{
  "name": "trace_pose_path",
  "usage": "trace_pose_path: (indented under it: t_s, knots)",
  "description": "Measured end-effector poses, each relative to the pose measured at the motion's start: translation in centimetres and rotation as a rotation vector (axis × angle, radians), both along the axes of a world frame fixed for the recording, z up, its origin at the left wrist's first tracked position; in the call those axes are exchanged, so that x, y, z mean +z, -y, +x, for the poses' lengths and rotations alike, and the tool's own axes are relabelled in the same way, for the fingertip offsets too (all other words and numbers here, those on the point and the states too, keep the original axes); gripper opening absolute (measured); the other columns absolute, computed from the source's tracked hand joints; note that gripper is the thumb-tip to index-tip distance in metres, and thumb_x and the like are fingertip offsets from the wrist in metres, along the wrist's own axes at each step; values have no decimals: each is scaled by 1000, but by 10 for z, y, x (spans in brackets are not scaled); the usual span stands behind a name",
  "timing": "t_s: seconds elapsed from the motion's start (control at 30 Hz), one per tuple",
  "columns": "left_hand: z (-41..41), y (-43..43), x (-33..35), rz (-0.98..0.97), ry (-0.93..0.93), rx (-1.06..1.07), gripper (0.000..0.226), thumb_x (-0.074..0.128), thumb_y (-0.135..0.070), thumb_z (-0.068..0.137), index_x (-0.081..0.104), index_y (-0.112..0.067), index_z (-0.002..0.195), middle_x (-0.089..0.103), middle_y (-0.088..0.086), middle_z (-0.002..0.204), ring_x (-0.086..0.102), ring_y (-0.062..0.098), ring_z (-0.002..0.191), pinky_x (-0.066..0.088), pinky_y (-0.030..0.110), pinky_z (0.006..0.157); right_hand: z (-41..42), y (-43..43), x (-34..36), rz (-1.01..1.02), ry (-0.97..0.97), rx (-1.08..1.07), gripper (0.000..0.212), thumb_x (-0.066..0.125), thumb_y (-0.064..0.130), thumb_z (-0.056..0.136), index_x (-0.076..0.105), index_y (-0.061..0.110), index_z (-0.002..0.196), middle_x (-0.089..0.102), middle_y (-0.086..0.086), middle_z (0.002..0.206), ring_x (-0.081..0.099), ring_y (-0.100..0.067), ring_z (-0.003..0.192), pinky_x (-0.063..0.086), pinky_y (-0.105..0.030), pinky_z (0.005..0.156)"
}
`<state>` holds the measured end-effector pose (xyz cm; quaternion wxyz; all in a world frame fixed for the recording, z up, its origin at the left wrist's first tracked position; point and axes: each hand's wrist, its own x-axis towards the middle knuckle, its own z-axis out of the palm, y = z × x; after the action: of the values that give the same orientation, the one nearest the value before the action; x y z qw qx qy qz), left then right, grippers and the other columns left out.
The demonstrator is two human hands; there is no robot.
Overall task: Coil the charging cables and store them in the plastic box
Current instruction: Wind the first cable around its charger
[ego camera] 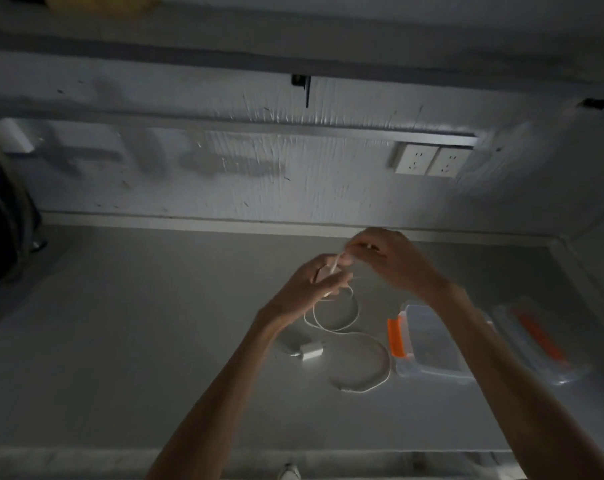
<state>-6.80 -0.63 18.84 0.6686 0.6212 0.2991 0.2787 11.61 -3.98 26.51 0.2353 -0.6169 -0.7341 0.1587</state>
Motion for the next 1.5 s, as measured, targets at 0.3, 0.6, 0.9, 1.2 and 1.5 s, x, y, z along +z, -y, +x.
trace_pose_path:
  t_s: [0.3,0.6,0.9,1.2,1.5]
  knots:
    - [-8,6,120,-338,524,-135,39,49,-54,93,62,-18,89,61,-2,67,51,7,46,30,16,39,-2,13,-41,76,-676,-136,31,47,5,99,62,22,78,46,9,58,41,2,49,35,-13,52]
    - [-49,14,221,50,722,-305,38,53,-48,91,59,-11,101,64,3,79,60,12,57,45,18,44,-12,6,-136,-471,-118,-90,33,44,15,103,72,0,95,75,-16,95,69,-22,89,49,-25,81]
    - [-25,13,85,-331,311,280,20,52,7,91,51,-12,97,68,9,73,71,24,65,60,32,63,40,-7,-107,-518,-401,-332,27,53,5,97,49,-2,122,62,-5,64,59,-7,45,44,-18,47]
    - [8,50,84,-152,-40,187,23,53,-13,99,60,-5,119,72,14,112,72,13,81,56,23,69,59,10,-75,223,-365,-380,92,61,4,90,-3,16,155,-6,-8,165,-2,-24,153,6,-27,121]
    - [33,64,127,-301,98,157,19,55,2,94,70,-4,104,77,14,104,73,33,100,61,28,80,55,35,30,-191,10,105,22,52,31,99,72,28,108,74,7,107,68,-11,102,47,-25,86]
